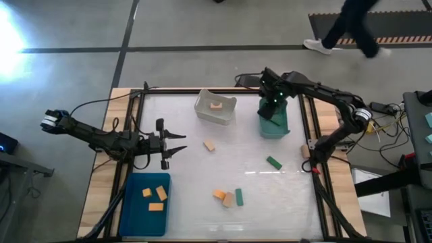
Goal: Sort & place blocks by color
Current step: Put the brown block into the gray bin
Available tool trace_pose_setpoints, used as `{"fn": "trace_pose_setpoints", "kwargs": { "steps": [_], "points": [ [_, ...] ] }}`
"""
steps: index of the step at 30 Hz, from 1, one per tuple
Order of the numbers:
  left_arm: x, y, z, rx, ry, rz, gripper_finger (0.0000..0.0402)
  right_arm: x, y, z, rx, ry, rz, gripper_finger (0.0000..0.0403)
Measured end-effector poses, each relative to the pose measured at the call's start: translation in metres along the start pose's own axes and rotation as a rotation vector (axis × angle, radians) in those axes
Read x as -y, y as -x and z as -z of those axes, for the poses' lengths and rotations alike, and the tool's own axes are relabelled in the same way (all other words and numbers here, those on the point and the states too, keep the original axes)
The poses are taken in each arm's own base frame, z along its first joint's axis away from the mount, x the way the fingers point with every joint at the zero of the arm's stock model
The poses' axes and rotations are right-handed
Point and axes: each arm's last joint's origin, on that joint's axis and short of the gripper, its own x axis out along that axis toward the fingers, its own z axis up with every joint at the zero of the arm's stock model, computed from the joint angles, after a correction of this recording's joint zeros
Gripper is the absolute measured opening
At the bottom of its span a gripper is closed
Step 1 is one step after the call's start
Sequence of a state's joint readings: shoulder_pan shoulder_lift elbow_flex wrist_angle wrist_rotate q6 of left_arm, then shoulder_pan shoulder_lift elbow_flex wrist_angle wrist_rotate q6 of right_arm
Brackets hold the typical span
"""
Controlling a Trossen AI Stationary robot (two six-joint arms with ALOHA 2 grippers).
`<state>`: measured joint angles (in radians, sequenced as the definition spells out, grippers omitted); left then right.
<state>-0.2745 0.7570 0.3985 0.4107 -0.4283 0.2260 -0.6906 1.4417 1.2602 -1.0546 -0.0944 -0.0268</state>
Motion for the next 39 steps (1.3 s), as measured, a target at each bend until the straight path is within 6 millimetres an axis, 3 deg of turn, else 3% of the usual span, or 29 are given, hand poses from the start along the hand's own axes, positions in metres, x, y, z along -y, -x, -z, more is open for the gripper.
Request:
{"fn": "trace_pose_setpoints", "kwargs": {
  "steps": [6,10,16,24,31,39],
  "points": [
    [0.0,0.0,0.0,0.0,-0.017,0.0,0.0148,-0.04,0.025,0.013,0.022,-0.237,-0.224,0.0102],
    [0.0,0.0,0.0,0.0,-0.024,0.0,0.0148,-0.069,0.036,0.032,-0.018,-0.265,-0.313,0.0089],
    [0.0,0.0,0.0,-0.002,-0.038,0.0,0.0148,-0.095,0.034,0.074,-0.278,-0.37,-0.232,0.0079],
    [0.001,-0.001,0.001,-0.008,-0.073,0.002,0.0148,-0.095,-0.011,0.13,-0.638,-0.531,0.091,0.0079],
    [0.001,-0.001,0.001,-0.008,-0.074,0.002,0.0148,-0.084,-0.047,0.156,-0.713,-0.585,0.237,0.0095],
    [0.001,-0.001,0.002,-0.011,-0.075,0.003,0.0148,-0.077,-0.054,0.163,-0.659,-0.595,0.363,0.0152]
  ]
}}
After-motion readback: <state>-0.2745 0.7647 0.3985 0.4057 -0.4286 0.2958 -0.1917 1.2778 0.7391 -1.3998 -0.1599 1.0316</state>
